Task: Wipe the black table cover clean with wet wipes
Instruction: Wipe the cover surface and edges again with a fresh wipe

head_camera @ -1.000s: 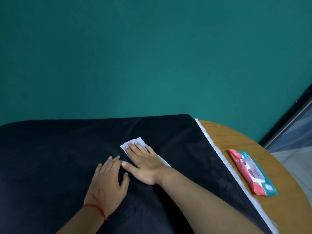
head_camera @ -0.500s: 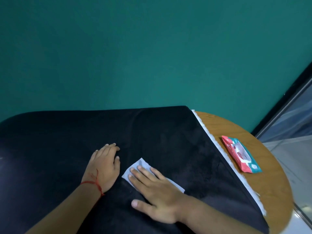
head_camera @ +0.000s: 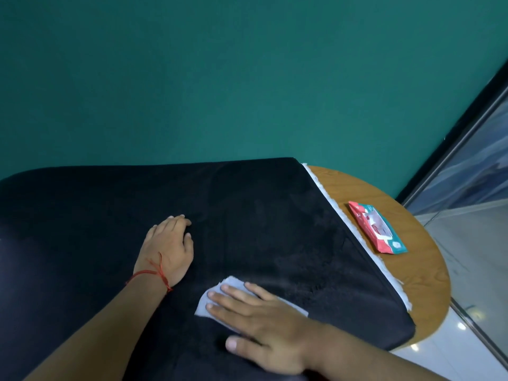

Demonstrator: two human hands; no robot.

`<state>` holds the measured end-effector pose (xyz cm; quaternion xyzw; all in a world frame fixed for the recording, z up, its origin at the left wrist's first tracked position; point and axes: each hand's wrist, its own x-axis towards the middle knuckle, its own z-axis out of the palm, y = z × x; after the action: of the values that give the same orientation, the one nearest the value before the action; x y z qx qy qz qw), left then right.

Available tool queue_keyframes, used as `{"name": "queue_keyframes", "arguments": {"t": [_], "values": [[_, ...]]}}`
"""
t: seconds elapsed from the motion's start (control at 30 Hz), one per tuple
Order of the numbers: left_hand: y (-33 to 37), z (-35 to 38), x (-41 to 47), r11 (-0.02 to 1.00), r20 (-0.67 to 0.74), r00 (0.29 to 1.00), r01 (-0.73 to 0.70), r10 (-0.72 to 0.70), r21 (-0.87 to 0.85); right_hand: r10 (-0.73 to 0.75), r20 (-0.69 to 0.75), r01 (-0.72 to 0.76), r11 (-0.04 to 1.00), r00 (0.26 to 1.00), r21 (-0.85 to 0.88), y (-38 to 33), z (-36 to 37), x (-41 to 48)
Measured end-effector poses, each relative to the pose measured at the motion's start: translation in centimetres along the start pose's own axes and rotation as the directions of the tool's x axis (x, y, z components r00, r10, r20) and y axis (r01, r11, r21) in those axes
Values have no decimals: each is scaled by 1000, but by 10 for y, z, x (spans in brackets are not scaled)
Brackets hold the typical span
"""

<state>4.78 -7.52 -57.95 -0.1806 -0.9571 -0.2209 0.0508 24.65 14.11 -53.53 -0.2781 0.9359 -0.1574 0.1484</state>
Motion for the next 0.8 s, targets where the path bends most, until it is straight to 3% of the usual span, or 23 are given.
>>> {"name": "queue_keyframes", "arguments": {"t": [0.4,0.8], "values": [[-3,5,-1,1000,-31,999,11,-12,-8,221,-132,-228,973,966,-46,86,-27,88],[-7,9,1,1000,-53,999,-8,7,-19,512,-261,-527,850,819,14,190,-74,111]]}}
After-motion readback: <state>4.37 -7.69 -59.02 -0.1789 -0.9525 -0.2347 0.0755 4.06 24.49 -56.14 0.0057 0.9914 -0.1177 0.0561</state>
